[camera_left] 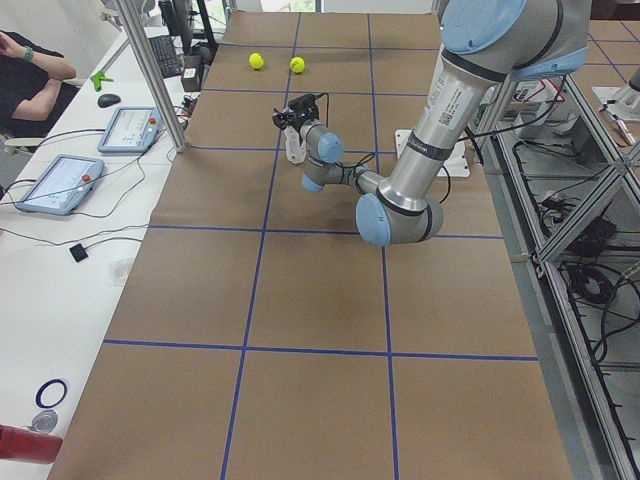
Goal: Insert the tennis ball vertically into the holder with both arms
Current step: 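Open the left gripper and draw it back from the can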
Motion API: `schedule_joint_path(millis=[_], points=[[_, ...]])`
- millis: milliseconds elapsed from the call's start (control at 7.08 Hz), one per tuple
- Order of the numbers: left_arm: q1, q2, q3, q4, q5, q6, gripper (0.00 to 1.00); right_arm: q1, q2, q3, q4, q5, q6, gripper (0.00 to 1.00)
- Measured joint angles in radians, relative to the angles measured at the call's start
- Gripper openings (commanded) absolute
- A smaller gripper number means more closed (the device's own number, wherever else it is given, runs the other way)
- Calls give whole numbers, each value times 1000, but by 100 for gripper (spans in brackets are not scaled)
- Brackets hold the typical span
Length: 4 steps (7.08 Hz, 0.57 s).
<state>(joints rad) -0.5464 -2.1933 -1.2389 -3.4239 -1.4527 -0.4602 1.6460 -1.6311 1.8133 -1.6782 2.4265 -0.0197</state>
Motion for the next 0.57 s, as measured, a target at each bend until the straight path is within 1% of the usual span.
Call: schedule_joint_path(millis=[283, 424, 565], points=[[-2, 1, -23, 10, -1, -1, 99, 0, 0, 4, 0, -2, 3, 99], [-10, 1, -42, 29, -4, -1, 99, 0, 0, 9, 1, -5, 5, 99], [-22, 6, -72, 75, -7, -1, 99, 0, 0, 11, 0, -9, 6, 99]])
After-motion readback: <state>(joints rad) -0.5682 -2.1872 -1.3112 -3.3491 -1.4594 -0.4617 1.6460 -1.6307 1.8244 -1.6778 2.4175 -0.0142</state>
